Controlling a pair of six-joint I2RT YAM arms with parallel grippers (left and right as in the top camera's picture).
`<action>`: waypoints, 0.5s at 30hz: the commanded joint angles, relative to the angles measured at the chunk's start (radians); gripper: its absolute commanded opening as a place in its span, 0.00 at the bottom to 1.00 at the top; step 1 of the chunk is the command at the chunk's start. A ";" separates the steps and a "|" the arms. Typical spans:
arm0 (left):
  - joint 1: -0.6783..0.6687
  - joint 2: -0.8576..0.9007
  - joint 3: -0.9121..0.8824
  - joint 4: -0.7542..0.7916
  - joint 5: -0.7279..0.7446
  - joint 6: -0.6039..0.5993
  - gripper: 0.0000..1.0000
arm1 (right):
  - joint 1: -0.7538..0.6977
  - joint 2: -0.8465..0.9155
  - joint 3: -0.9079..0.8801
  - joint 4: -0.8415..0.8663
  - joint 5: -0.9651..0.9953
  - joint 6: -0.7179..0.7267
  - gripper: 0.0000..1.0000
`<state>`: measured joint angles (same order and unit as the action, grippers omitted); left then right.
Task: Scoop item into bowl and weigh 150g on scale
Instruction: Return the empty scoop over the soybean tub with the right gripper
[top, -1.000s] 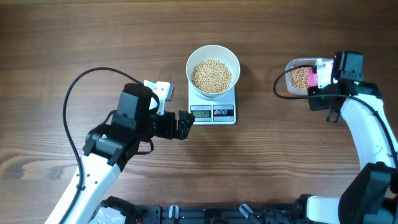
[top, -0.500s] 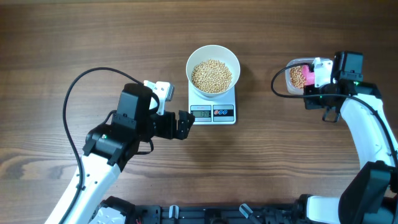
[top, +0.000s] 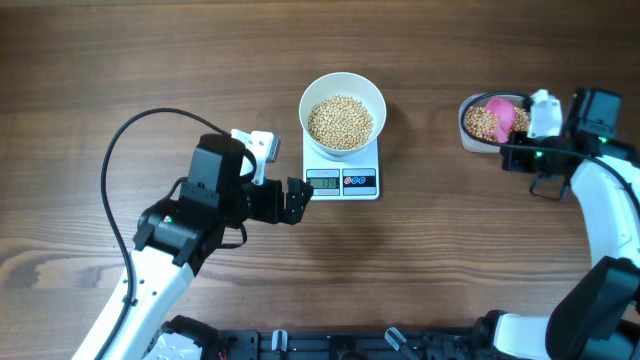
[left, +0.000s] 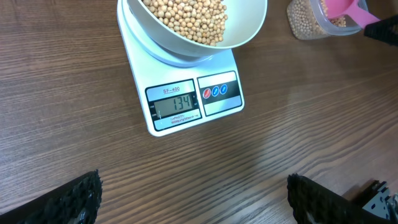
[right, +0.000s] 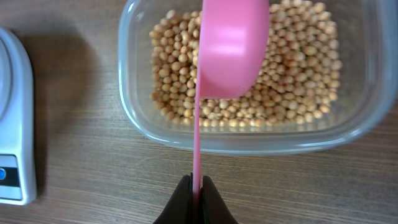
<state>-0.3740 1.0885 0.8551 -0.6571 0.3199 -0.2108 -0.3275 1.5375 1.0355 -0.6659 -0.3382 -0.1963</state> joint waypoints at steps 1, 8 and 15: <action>-0.004 0.000 -0.004 0.003 0.004 0.017 1.00 | -0.040 0.019 -0.010 0.000 -0.136 0.024 0.04; -0.004 0.000 -0.004 0.003 0.004 0.017 1.00 | -0.051 0.019 -0.010 0.004 0.156 -0.003 0.04; -0.004 0.000 -0.004 0.002 0.004 0.017 1.00 | -0.034 0.028 -0.013 0.021 0.207 -0.073 0.04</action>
<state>-0.3740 1.0885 0.8551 -0.6575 0.3199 -0.2108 -0.3759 1.5387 1.0355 -0.6495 -0.1940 -0.2382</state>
